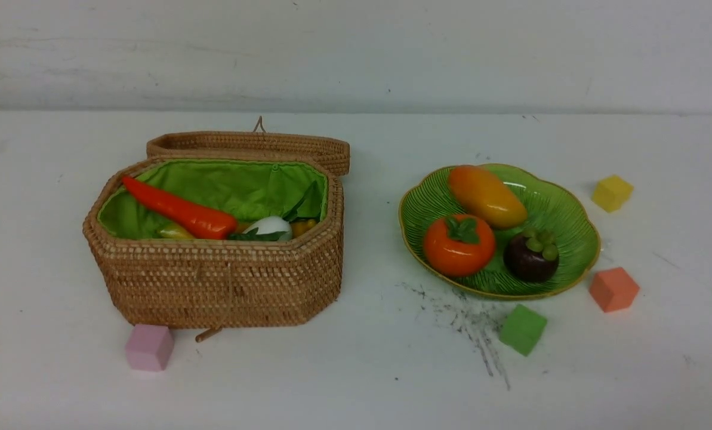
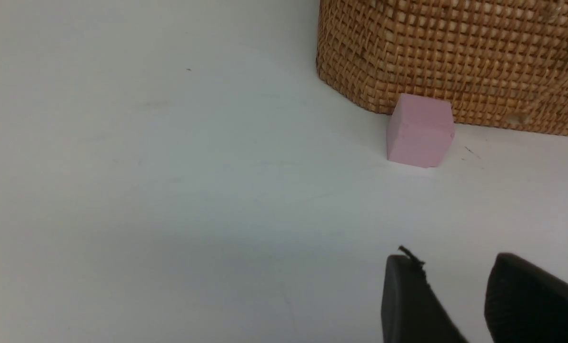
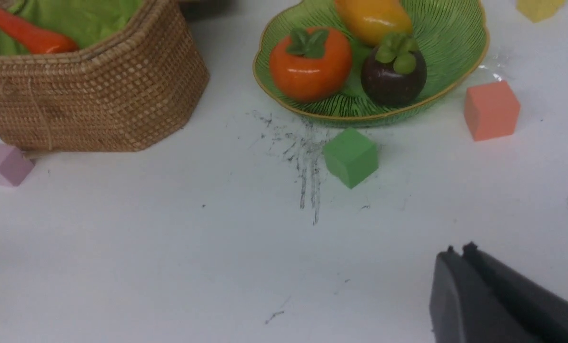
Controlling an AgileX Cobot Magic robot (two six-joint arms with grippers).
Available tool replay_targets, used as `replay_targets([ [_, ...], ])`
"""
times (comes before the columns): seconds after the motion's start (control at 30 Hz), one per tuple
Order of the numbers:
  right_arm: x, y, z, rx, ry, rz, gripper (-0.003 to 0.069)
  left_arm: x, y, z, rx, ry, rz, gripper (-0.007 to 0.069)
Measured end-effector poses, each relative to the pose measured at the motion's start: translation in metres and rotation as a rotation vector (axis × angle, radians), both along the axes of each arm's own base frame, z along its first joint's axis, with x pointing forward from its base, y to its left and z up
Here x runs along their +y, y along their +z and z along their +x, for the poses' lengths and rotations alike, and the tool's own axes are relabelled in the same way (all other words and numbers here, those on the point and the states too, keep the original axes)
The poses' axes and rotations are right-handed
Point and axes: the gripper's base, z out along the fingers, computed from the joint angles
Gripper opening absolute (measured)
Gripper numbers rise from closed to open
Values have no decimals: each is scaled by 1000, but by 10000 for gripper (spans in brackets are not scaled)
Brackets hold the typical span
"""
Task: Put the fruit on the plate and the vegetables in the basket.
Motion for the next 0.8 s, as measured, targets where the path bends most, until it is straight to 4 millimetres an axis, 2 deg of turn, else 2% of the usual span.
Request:
replay_targets([
  [0.13, -7, 1, 3, -79, -49, -77, -5, 0, 0, 0, 0, 0, 0, 238],
  [0.23, -14, -7, 1, -161, -126, -133, -3, 0, 0, 0, 0, 0, 0, 238],
  [0.37, -18, -29, -4, -190, -195, -153, -2, 0, 0, 0, 0, 0, 0, 238],
  [0.4, -20, -47, -6, -183, -228, -161, -1, 0, 0, 0, 0, 0, 0, 238],
  [0.63, -22, -109, -2, -61, -262, -174, 3, 0, 0, 0, 0, 0, 0, 238],
  [0.8, -23, -108, 0, -120, -278, -170, 8, 0, 0, 0, 0, 0, 0, 238],
])
